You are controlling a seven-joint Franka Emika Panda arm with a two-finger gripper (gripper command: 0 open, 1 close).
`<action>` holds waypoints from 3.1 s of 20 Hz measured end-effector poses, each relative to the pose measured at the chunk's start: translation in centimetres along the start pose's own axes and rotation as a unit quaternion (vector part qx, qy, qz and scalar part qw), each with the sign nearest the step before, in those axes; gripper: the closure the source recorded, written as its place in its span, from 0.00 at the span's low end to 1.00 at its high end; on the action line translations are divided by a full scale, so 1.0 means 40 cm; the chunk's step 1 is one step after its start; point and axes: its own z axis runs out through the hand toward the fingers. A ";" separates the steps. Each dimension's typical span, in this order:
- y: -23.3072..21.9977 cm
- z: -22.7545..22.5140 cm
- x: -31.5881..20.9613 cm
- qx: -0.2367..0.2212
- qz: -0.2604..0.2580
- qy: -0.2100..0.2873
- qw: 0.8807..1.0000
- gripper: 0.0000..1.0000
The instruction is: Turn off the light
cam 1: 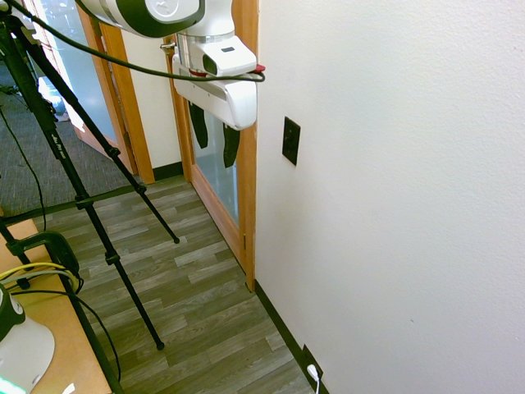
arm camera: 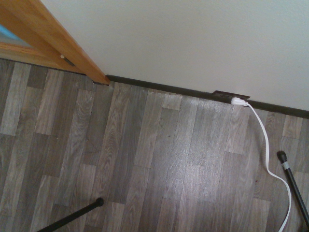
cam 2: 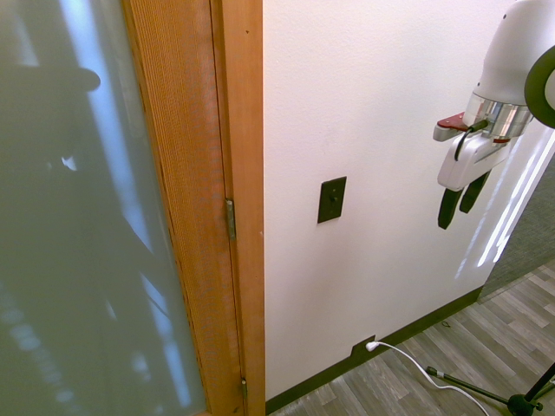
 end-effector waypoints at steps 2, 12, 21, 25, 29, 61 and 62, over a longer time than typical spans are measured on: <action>-0.002 0.003 -0.001 0.000 -0.001 0.000 1.000 0.00; -0.155 0.053 -0.087 0.107 0.066 0.101 0.987 0.00; -0.298 0.079 0.024 0.138 0.115 0.184 0.966 0.00; -0.354 0.081 0.070 0.137 0.119 0.190 0.965 1.00; -0.388 0.078 0.101 0.139 0.123 0.191 0.964 1.00; -0.447 0.175 0.175 0.128 0.134 0.173 0.967 1.00; -0.447 0.175 0.175 0.128 0.134 0.173 0.967 1.00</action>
